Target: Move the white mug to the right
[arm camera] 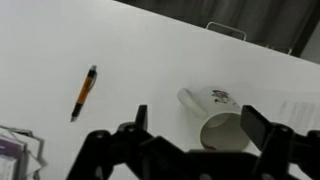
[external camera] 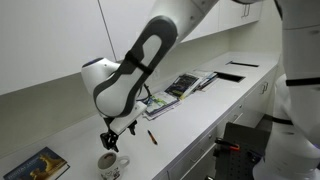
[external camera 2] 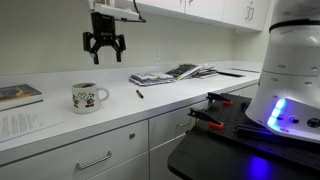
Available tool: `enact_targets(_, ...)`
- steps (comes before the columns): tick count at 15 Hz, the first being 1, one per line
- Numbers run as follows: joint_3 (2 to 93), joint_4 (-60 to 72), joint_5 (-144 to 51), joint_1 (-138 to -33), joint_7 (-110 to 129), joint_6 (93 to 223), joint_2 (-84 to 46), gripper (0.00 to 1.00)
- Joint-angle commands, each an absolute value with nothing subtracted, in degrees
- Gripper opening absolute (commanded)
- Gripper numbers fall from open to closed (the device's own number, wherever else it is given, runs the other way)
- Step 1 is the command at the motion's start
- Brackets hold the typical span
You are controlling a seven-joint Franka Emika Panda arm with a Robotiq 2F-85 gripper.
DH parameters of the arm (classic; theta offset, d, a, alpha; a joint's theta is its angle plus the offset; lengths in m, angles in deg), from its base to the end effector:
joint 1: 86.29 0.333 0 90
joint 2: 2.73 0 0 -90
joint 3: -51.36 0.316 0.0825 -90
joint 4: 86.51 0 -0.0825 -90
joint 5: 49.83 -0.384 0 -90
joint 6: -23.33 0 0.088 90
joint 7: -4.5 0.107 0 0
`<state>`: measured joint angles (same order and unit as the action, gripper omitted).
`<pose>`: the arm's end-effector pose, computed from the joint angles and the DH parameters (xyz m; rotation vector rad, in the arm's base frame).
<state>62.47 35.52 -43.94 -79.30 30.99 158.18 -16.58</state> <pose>0.5413 0.1740 0.2958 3.1104 -0.1224 -0.0018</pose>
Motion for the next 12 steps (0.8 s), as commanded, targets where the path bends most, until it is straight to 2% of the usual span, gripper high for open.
enact_targets(1,58.73,23.89,-43.65,-75.69,31.93,154.81,-27.38,1.00)
enact_targets(6,55.92,12.36,-45.31,-72.95,30.11,151.92,-38.63,0.98)
enact_targets(7,55.42,10.88,-45.21,-72.47,30.33,151.72,-40.03,0.74)
enact_targets(9,54.73,8.64,-44.92,-71.84,29.89,150.96,-41.82,0.70)
enact_targets(12,54.64,7.13,-45.21,-71.76,28.69,151.11,-43.01,0.46)
